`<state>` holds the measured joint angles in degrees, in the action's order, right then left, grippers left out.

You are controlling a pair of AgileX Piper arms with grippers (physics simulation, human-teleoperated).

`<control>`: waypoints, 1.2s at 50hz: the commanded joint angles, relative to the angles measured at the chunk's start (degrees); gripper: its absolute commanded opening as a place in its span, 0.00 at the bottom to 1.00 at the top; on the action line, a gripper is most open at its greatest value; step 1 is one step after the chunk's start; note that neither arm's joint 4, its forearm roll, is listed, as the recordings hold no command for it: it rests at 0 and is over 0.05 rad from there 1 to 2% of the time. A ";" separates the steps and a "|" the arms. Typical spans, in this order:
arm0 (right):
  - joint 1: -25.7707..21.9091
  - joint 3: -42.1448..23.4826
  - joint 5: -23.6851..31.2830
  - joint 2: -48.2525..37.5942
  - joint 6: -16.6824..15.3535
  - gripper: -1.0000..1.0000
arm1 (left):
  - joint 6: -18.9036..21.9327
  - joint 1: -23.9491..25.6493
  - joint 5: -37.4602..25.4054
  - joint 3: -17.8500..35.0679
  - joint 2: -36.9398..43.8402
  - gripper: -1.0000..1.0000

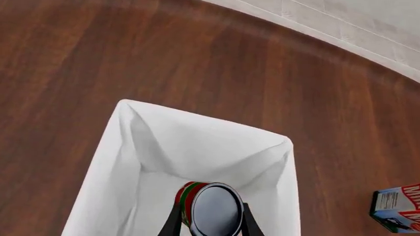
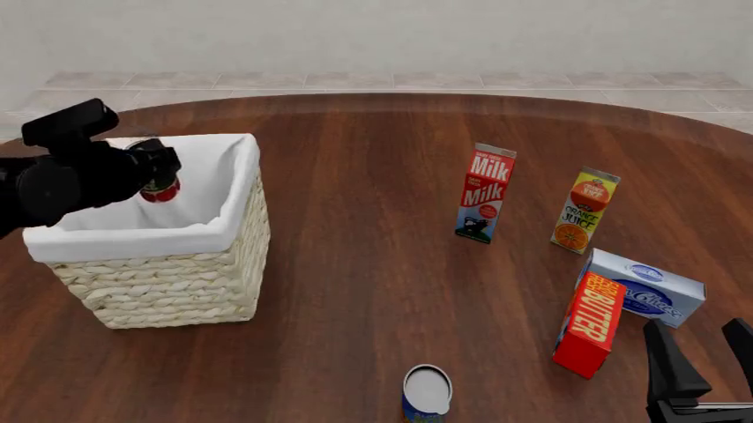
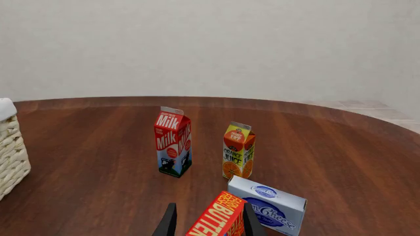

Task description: Pick up the tomato sauce, and put it in the basket.

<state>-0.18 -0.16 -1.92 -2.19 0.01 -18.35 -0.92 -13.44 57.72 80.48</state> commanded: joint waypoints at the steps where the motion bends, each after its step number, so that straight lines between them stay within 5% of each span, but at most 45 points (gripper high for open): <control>1: 0.19 0.05 0.22 0.29 0.00 1.00 | 1.54 -0.44 1.93 -0.35 2.06 0.00; 60: 0.18 0.05 0.21 0.26 -0.01 1.00 | 4.52 -1.12 4.96 -1.81 7.87 0.00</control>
<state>-0.18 -0.16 -1.92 -2.20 0.01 -15.37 -1.91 -8.52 55.62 88.06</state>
